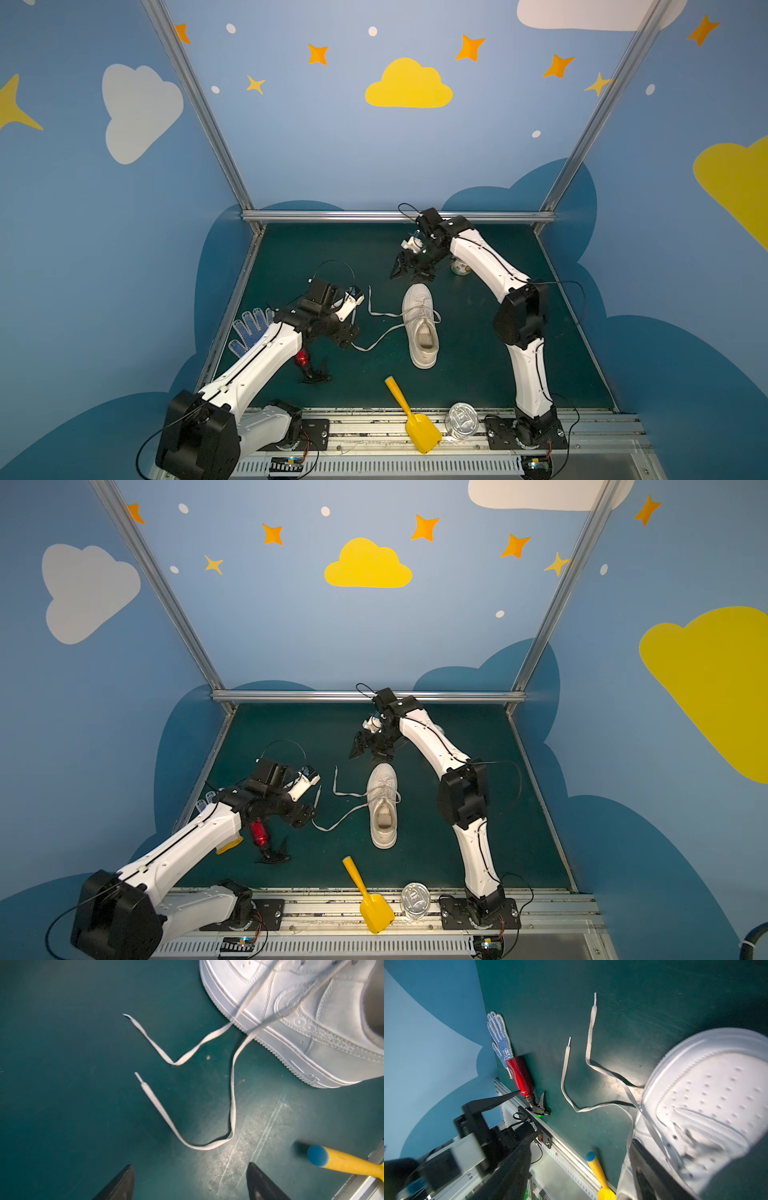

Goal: Tie the shoes

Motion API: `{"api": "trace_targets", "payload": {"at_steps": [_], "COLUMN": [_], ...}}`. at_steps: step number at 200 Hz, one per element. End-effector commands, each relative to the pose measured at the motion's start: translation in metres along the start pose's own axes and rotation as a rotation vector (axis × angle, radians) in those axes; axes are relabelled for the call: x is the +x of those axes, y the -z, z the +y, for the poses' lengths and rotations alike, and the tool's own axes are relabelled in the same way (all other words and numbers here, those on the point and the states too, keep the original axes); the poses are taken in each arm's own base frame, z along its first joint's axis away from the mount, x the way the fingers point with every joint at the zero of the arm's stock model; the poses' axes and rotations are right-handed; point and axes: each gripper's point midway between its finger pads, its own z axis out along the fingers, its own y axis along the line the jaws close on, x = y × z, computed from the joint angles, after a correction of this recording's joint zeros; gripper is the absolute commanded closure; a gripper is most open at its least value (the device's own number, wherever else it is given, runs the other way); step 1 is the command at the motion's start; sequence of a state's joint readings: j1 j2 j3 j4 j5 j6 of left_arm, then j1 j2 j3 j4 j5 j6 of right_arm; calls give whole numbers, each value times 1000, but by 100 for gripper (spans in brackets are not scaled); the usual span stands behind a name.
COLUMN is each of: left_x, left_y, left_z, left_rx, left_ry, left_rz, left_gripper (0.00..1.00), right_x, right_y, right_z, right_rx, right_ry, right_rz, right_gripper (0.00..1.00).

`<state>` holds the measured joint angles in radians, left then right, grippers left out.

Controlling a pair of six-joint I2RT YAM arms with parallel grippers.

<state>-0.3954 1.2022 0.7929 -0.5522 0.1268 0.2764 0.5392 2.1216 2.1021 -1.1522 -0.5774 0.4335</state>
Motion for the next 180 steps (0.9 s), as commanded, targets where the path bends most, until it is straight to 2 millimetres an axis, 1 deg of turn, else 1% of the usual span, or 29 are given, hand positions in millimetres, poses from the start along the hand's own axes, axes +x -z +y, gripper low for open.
{"api": "trace_targets", "payload": {"at_steps": [1, 10, 31, 49, 60, 66, 81, 94, 107, 125, 144, 163, 180], "left_x": [-6, -6, -9, -13, -13, -14, -21, -31, -41, -47, -55, -63, -64], "left_y": [-14, -21, -34, -46, -53, -56, -62, -65, -72, -84, -95, -104, -113], "left_z": [-6, -9, -20, -30, -29, -27, -12, -8, -5, -1, 3, 2, 1], "left_rx": [9, 8, 31, 49, 45, 33, -36, -39, -40, -45, -52, -35, -18], "left_ry": [18, 20, 13, -1, -2, 7, 54, 48, 43, 40, 38, 17, -8], "left_rz": [25, 51, 97, 114, 127, 135, 148, 165, 173, 184, 177, 168, 185], "left_gripper": [18, 18, 19, 19, 19, 20, 23, 26, 26, 29, 37, 47, 50], "right_x": [5, 8, 15, 21, 25, 27, 31, 35, 39, 45, 52, 57, 61], "right_y": [41, 50, 63, 68, 69, 69, 68, 66, 63, 58, 53, 48, 45], "right_z": [-4, -12, -32, -45, -52, -56, -64, -69, -72, -83, -94, -100, -103], "right_rx": [-5, 1, 17, 27, 44, 52, 58, 66, 75, 103, 138, 140, 136], "right_ry": [16, 5, -28, -50, -60, -65, -80, -91, -97, -114, -134, -143, -150], "right_rz": [-81, -96, -109, -112, -114, -113, -109, -104, -100, -91, -75, -59, -48], "right_gripper": [26, 26, 27, 28, 29, 29, 30, 31, 32, 33, 34, 34, 34]}}
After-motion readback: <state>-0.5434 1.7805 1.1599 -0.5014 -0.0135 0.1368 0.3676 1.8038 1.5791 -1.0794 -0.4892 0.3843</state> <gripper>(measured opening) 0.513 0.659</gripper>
